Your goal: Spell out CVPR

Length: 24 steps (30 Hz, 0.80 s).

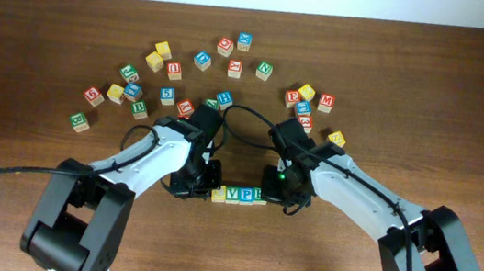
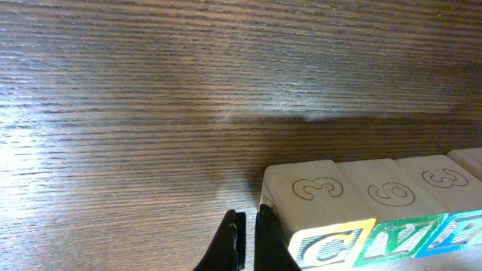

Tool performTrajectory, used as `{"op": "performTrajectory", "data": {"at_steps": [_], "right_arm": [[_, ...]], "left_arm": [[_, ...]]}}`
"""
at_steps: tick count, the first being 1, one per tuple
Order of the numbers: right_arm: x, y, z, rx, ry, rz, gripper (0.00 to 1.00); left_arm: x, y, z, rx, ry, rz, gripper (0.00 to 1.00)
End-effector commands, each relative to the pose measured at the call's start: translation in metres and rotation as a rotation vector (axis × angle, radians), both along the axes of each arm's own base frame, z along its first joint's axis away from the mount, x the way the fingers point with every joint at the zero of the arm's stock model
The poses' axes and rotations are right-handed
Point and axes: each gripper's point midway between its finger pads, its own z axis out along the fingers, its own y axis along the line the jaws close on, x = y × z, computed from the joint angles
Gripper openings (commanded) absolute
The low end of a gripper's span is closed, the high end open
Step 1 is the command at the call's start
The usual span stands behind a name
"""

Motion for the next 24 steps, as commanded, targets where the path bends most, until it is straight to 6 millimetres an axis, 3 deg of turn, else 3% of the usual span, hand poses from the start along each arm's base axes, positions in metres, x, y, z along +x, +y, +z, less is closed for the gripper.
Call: {"op": "performTrajectory", "data": {"at_steps": [1, 6, 9, 15, 18, 24], "right_arm": [[-0.004, -0.001, -0.003, -0.017, 0.003, 0.021, 0.05], [-0.006, -0.003, -0.003, -0.026, 0.016, 0.01, 0.04], [0.001, -0.013, -0.005, -0.075, -0.014, -0.006, 0.04], [0.026, -0.033, 0.003, -0.049, -0.032, -0.098, 0.04], [0.046, 0.001, 0.016, 0.085, -0.137, 0.002, 0.04], [0.042, 0.013, 0.016, 0.082, -0.156, 0.041, 0.05]], "left_arm": [[-0.002, -0.005, 0.006, -0.025, -0.01, -0.023, 0.0], [0.0, -0.002, 0.005, -0.007, -0.018, -0.023, 0.0], [0.001, 0.016, 0.002, 0.095, -0.034, -0.019, 0.0], [0.001, 0.026, 0.001, 0.151, -0.037, 0.0, 0.0], [0.004, 0.035, 0.001, 0.21, -0.044, 0.118, 0.0], [0.006, 0.051, 0.001, 0.221, -0.018, 0.187, 0.0]]}}
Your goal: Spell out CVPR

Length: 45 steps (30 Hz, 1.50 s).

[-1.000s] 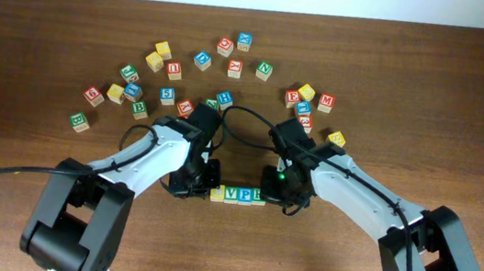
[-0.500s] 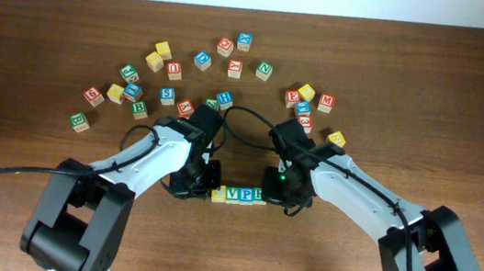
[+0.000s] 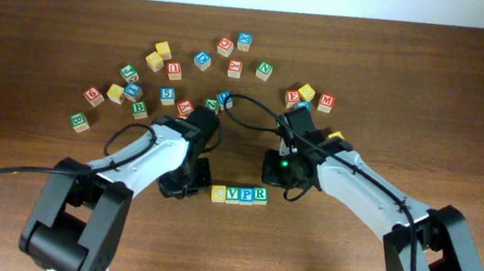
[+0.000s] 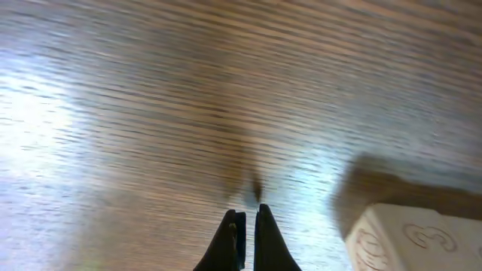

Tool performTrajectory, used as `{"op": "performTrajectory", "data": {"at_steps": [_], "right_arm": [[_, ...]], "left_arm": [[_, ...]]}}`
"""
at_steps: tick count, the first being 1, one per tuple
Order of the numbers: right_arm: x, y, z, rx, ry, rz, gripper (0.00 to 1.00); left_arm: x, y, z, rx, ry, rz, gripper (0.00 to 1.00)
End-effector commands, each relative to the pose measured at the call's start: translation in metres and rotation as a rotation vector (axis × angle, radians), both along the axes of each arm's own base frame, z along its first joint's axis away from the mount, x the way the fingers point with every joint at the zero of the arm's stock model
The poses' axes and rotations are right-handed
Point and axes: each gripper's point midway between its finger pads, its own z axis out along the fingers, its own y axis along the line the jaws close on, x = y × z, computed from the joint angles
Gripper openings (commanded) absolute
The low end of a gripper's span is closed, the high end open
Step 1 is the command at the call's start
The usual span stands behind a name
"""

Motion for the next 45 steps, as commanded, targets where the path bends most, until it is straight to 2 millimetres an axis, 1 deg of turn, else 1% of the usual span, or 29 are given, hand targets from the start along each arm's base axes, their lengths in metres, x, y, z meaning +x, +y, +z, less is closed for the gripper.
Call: {"op": "performTrajectory", "data": {"at_steps": [1, 7, 10, 15, 23, 25, 37, 39, 42, 45], "right_arm": [[-0.004, 0.008, 0.003, 0.011, 0.007, 0.03, 0.05], [-0.018, 0.016, 0.001, -0.003, 0.031, 0.07, 0.04], [-0.016, 0.008, -0.002, -0.048, 0.021, 0.057, 0.04], [-0.018, 0.007, -0.003, -0.053, 0.027, 0.057, 0.05], [-0.018, 0.009, -0.002, -0.041, 0.028, 0.061, 0.05], [-0.017, 0.014, 0.0, -0.018, 0.024, 0.066, 0.05], [-0.019, 0.017, 0.0, 0.0, 0.035, 0.071, 0.05], [-0.019, 0.015, 0.0, -0.006, 0.036, 0.068, 0.04], [-0.013, 0.001, -0.004, -0.075, 0.031, -0.022, 0.05], [-0.013, 0.0, -0.004, -0.082, 0.027, -0.024, 0.05]], "left_arm": [[0.003, 0.01, 0.005, 0.012, -0.013, 0.047, 0.0], [0.003, 0.01, 0.005, 0.012, -0.013, 0.048, 0.0], [0.003, 0.01, 0.005, 0.012, -0.013, 0.048, 0.0], [0.003, 0.01, 0.005, 0.012, -0.013, 0.048, 0.0], [0.003, 0.01, 0.005, 0.012, -0.013, 0.048, 0.0], [0.003, 0.01, 0.005, 0.012, -0.013, 0.048, 0.0], [0.003, 0.01, 0.005, 0.012, -0.013, 0.048, 0.0], [0.003, 0.01, 0.005, 0.012, -0.013, 0.048, 0.0], [0.003, 0.01, 0.005, 0.012, -0.013, 0.048, 0.0], [0.003, 0.01, 0.005, 0.012, -0.013, 0.048, 0.0]]}}
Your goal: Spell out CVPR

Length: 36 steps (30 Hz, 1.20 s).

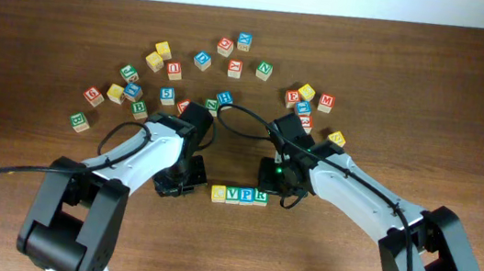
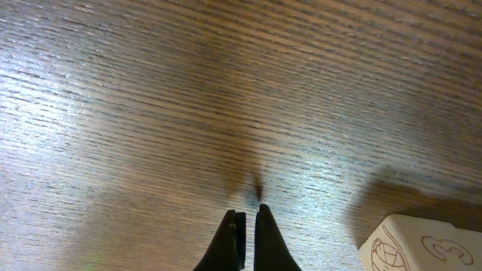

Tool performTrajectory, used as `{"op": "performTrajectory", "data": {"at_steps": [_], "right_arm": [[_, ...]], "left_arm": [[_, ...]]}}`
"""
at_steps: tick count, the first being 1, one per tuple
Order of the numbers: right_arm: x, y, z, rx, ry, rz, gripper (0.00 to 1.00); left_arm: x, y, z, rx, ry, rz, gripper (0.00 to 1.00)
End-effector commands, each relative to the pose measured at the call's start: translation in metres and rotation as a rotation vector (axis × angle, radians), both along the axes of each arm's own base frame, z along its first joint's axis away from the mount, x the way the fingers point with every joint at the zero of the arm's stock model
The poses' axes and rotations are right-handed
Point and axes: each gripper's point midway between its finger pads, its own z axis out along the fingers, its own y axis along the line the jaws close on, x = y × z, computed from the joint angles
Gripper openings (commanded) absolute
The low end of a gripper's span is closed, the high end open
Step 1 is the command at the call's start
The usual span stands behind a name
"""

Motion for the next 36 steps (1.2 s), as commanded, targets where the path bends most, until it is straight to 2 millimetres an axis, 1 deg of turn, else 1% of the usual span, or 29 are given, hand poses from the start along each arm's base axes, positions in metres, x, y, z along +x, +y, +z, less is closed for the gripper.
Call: {"op": "performTrajectory", "data": {"at_steps": [1, 4, 10, 13, 16, 19, 21, 22, 25, 27, 29, 32, 34, 36], "right_arm": [[0.005, -0.002, 0.001, -0.024, -0.015, -0.025, 0.05], [-0.001, -0.009, -0.001, -0.05, 0.028, -0.105, 0.05], [-0.008, -0.014, -0.009, -0.067, 0.052, -0.107, 0.05], [-0.007, -0.014, -0.013, -0.073, 0.053, -0.108, 0.05], [0.001, -0.018, -0.012, -0.077, 0.029, -0.123, 0.05], [0.008, -0.03, -0.01, -0.061, 0.048, -0.17, 0.05], [0.009, -0.043, -0.007, -0.037, 0.1, -0.214, 0.05], [0.003, -0.05, -0.005, -0.009, 0.154, -0.213, 0.05], [-0.024, -0.054, -0.006, -0.002, 0.262, -0.151, 0.05], [-0.032, -0.052, -0.009, -0.012, 0.276, -0.133, 0.05], [-0.034, -0.041, -0.011, -0.006, 0.263, -0.12, 0.05], [-0.027, -0.024, -0.011, 0.019, 0.219, -0.127, 0.05], [-0.024, -0.018, -0.01, 0.031, 0.203, -0.128, 0.05], [-0.023, -0.016, -0.01, 0.035, 0.195, -0.123, 0.06]], "left_arm": [[0.002, 0.002, 0.005, 0.004, -0.018, 0.014, 0.0], [0.002, 0.002, 0.005, 0.004, -0.018, 0.014, 0.0], [0.002, 0.002, 0.005, 0.004, -0.018, 0.014, 0.0], [0.002, 0.002, 0.005, 0.004, -0.018, 0.014, 0.0], [0.001, 0.001, 0.005, 0.002, -0.017, 0.015, 0.0], [0.001, 0.001, 0.005, 0.001, -0.017, 0.015, 0.0], [0.001, 0.001, 0.005, 0.001, -0.016, 0.014, 0.0], [0.001, 0.001, 0.005, 0.002, -0.017, 0.014, 0.0], [0.002, 0.001, 0.005, 0.001, -0.018, 0.015, 0.0], [0.002, 0.001, 0.005, 0.001, -0.018, 0.015, 0.0], [0.002, 0.001, 0.005, 0.001, -0.018, 0.015, 0.0], [0.002, 0.001, 0.005, 0.001, -0.017, 0.015, 0.0], [0.001, 0.001, 0.005, 0.001, -0.017, 0.014, 0.0], [0.002, 0.001, 0.005, 0.001, -0.018, 0.014, 0.0]]}}
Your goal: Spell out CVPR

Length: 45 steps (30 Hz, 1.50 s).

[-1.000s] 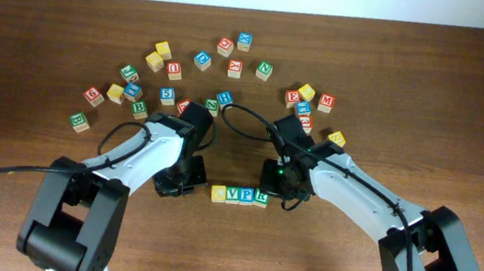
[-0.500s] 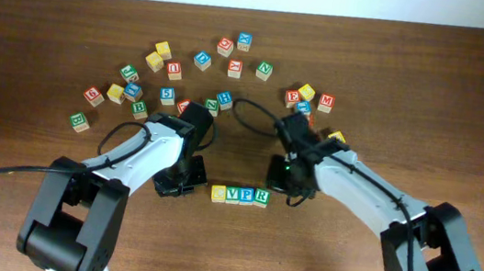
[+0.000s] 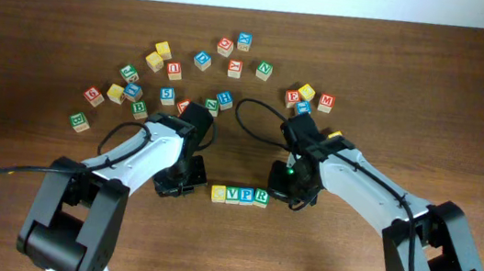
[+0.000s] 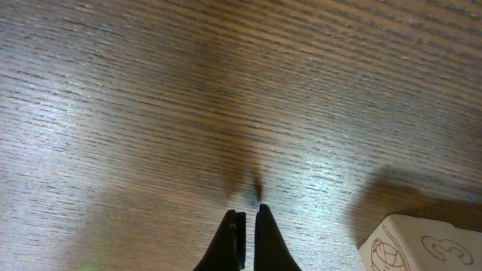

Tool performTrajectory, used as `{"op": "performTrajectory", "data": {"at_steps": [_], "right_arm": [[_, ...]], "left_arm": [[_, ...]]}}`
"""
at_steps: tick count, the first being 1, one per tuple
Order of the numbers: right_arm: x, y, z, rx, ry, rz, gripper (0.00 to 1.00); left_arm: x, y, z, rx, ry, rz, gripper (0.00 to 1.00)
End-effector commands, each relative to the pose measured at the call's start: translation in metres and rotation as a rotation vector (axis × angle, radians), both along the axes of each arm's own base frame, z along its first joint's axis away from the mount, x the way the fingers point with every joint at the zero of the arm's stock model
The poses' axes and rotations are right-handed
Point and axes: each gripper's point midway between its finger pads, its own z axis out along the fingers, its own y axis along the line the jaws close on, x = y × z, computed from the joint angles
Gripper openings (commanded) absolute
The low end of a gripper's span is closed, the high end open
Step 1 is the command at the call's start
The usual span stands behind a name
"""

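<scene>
Four letter blocks stand side by side in a row [image 3: 239,194] near the table's middle: yellow C [image 3: 218,193], green V [image 3: 233,194], blue P [image 3: 247,194], green R [image 3: 260,195]. My left gripper [image 3: 182,185] hangs a short way left of the C, apart from it. In the left wrist view it [image 4: 247,217] is shut on nothing above bare wood, and a pale corner of the C block [image 4: 422,245] shows at lower right. My right gripper [image 3: 294,195] is just right of the R; the arm hides its fingers.
Several loose letter blocks lie scattered behind the arms, one spread at the back left [image 3: 152,78] and a smaller group at the back right [image 3: 309,100]. The dark wood table [image 3: 227,254] runs on towards the front edge.
My right gripper has shifted to the right and slightly forward, from behind the row's right end to beside the R block. The left gripper and the four blocks have not moved.
First both grippers were close against the ends of the C V P R row, the shut left fingers right beside the C. Then both stood back from it, the left to the left, the right behind. Now the right is beside the R.
</scene>
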Motion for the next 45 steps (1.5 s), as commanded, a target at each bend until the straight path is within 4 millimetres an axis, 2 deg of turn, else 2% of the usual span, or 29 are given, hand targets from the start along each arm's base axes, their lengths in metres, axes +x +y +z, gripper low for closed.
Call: {"op": "performTrajectory", "data": {"at_steps": [1, 10, 13, 15, 19, 24, 31, 36, 39, 42, 45], "right_arm": [[-0.003, 0.002, -0.004, 0.001, 0.012, -0.01, 0.06], [0.0, 0.003, -0.004, 0.005, 0.0, -0.011, 0.05], [-0.004, -0.014, -0.008, -0.084, 0.009, -0.021, 0.06], [-0.008, -0.015, -0.009, -0.089, 0.027, -0.02, 0.06], [-0.016, -0.002, -0.006, -0.037, 0.054, 0.005, 0.06], [-0.013, 0.011, -0.003, 0.022, 0.039, 0.018, 0.05], [-0.009, 0.012, -0.003, 0.021, 0.02, 0.017, 0.05], [-0.003, 0.003, -0.006, -0.034, -0.014, 0.012, 0.06], [0.01, -0.003, -0.007, -0.073, -0.074, 0.003, 0.09], [0.03, 0.01, -0.002, -0.02, -0.17, 0.032, 0.09], [0.036, 0.019, 0.001, 0.025, -0.197, 0.057, 0.04]], "left_arm": [[0.002, 0.001, 0.005, 0.001, -0.018, 0.015, 0.0], [0.001, 0.001, 0.005, 0.001, -0.017, 0.015, 0.0], [0.001, 0.001, 0.005, 0.001, -0.017, 0.015, 0.0], [0.001, 0.001, 0.005, 0.001, -0.017, 0.015, 0.0], [0.001, 0.001, 0.005, 0.001, -0.017, 0.015, 0.0], [0.001, 0.001, 0.005, 0.002, -0.017, 0.015, 0.0], [0.001, 0.001, 0.005, 0.001, -0.017, 0.015, 0.0], [0.001, 0.001, 0.005, 0.001, -0.017, 0.015, 0.0], [0.001, 0.001, 0.005, 0.001, -0.017, 0.015, 0.0], [0.001, 0.001, 0.005, 0.001, -0.017, 0.015, 0.0], [0.001, 0.001, 0.005, 0.001, -0.017, 0.015, 0.0]]}}
